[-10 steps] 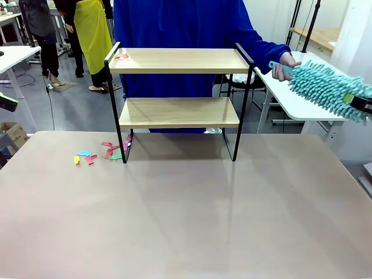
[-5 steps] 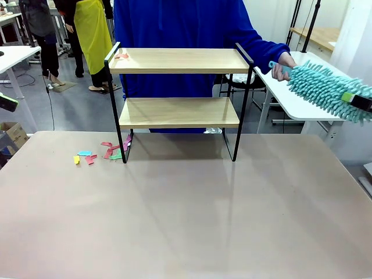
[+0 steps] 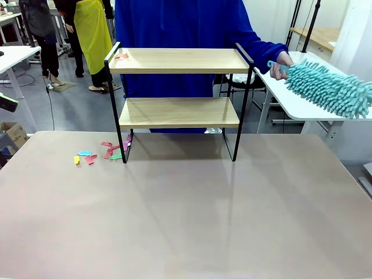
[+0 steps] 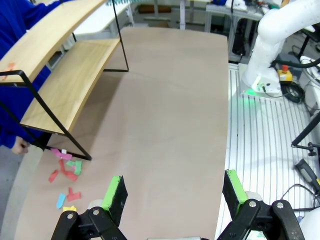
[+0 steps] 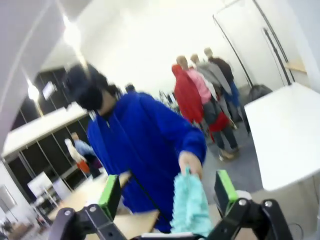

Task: Clean the shelf.
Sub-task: Hand the Duster back to the human.

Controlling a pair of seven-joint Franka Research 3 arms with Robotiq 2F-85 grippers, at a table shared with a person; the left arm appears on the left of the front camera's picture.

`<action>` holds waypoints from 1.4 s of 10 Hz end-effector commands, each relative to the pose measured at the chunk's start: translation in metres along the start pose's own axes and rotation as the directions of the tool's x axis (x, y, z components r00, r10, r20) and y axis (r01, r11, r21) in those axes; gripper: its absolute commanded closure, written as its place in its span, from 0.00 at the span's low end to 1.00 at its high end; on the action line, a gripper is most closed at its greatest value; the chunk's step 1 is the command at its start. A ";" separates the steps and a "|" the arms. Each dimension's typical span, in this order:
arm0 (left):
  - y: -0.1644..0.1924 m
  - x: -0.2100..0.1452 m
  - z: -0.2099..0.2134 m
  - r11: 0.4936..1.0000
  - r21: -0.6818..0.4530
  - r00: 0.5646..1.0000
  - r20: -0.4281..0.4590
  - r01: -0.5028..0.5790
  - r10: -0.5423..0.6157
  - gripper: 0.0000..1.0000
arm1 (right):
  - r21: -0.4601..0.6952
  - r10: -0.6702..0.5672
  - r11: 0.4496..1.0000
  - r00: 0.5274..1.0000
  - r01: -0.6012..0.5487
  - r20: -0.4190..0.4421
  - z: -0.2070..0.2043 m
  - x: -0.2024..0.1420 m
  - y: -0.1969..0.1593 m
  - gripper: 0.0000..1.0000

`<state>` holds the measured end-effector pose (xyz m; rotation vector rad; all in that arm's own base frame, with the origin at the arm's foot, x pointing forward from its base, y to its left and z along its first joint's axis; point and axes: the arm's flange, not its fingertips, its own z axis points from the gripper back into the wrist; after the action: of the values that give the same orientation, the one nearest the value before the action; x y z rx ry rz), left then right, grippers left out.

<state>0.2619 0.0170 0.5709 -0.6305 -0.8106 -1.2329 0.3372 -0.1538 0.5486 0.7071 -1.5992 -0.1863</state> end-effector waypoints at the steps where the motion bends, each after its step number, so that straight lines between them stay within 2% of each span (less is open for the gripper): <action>1: 0.002 0.003 0.000 1.000 -0.009 1.000 0.022 0.018 -0.018 0.00 | 0.019 -0.123 0.992 0.985 0.122 0.124 0.017 0.047 -0.003 0.00; 4: 0.002 0.003 0.000 1.000 -0.009 1.000 0.022 0.018 -0.018 0.00 | 0.054 -0.221 0.975 0.946 0.214 0.236 0.046 0.085 -0.017 0.00; 5: 0.002 0.003 0.000 1.000 -0.009 1.000 0.022 0.018 -0.018 0.00 | 0.093 -0.225 0.973 0.952 0.209 0.209 0.050 0.085 -0.020 0.00; 6: 0.002 0.003 0.000 1.000 -0.009 1.000 0.022 0.018 -0.018 0.00 | 0.020 -0.172 0.985 0.963 0.172 0.209 0.048 0.086 -0.009 0.00; 14: 0.002 0.003 0.000 1.000 -0.009 1.000 0.022 0.018 -0.018 0.00 | 0.020 -0.172 0.985 0.963 0.172 0.209 0.048 0.086 -0.009 0.00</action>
<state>0.2624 0.0179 0.5713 -0.6338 -0.8076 -1.2350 0.2966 -0.2218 0.6070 0.8573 -1.7357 -0.3835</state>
